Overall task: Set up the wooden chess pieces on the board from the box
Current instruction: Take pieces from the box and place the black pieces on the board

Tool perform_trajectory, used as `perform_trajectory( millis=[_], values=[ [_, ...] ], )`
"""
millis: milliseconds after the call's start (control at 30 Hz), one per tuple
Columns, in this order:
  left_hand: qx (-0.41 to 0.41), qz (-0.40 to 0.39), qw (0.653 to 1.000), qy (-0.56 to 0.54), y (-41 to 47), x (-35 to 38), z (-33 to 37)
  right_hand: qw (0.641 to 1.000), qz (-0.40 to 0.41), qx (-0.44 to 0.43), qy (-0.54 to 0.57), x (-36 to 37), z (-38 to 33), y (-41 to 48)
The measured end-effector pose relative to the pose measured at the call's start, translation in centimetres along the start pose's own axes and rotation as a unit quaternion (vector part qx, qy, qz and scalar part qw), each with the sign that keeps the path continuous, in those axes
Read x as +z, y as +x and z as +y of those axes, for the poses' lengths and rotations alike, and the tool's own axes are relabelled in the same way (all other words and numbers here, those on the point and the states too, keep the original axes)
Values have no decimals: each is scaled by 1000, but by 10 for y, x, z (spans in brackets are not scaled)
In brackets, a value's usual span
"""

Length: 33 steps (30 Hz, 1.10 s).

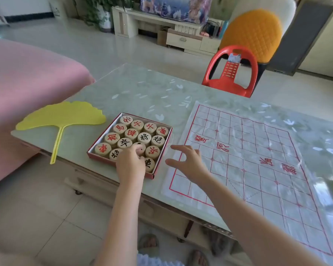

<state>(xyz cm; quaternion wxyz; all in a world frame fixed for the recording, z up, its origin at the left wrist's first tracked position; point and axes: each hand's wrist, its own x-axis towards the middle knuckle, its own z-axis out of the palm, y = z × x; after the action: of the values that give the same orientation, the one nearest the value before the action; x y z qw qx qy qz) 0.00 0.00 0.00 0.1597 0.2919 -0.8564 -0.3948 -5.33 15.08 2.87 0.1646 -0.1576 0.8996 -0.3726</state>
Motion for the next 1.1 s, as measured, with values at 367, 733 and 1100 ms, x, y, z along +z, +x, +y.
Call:
perform_trajectory(
  millis=[367,733,1100],
  values=[
    [38,7,999,29,33,-6,-24,981,1,-71,-180,41,-22,51],
    [68,-6,996,58,42,5,-21,970,-65,-83,-219,33,-13,67],
    [75,-2,996,51,45,11,-13,983,155,-40,91,-2,16,57]
  ],
)
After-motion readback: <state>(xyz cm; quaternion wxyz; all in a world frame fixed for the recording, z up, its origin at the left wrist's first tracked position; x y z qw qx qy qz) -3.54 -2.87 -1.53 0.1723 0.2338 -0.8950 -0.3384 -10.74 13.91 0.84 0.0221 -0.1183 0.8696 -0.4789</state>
